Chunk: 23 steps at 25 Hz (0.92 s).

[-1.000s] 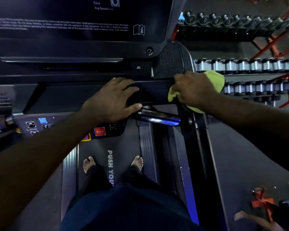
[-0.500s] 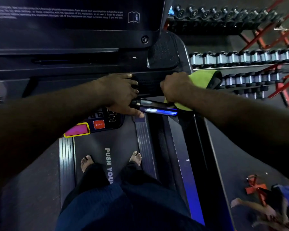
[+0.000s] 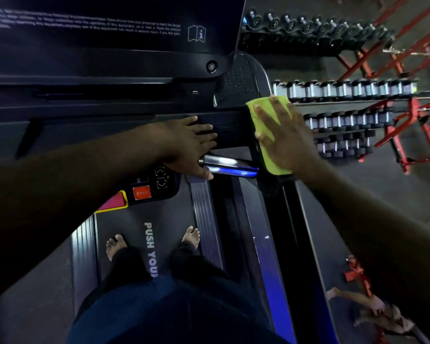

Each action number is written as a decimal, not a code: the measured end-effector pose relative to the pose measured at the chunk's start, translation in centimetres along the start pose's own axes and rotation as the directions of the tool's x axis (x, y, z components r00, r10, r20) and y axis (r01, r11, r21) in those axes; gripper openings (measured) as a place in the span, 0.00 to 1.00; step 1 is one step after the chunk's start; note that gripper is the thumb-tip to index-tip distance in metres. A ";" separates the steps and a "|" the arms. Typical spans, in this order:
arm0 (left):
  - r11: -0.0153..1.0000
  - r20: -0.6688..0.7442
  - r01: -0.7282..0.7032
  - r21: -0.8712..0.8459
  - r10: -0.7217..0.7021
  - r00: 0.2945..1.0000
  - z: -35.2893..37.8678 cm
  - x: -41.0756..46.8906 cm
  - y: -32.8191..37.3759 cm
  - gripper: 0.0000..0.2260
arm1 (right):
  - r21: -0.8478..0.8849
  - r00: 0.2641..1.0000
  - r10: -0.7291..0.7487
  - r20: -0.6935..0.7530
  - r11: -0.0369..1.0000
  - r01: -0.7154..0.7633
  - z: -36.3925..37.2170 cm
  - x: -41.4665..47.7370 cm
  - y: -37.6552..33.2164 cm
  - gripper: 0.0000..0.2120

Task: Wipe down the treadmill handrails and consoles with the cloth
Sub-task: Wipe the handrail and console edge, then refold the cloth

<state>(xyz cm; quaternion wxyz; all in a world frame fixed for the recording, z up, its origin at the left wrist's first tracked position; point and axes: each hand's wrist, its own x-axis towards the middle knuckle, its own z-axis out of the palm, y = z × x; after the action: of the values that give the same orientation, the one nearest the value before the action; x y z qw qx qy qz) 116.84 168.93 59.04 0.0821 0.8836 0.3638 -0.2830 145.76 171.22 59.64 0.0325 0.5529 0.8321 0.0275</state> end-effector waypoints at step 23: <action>0.924 -0.149 -0.125 -0.361 0.075 0.986 -0.6 4.5 4.6 0.49 | 0.101 0.953 0.302 -0.005 0.949 -0.300 2.9 -6.2 -1.1 0.30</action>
<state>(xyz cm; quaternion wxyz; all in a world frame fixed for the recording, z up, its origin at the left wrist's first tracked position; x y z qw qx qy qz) 122.83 168.51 56.71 0.2369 0.8866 0.3696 -0.1455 147.44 165.11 56.77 -0.0078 0.6741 0.7386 -0.0035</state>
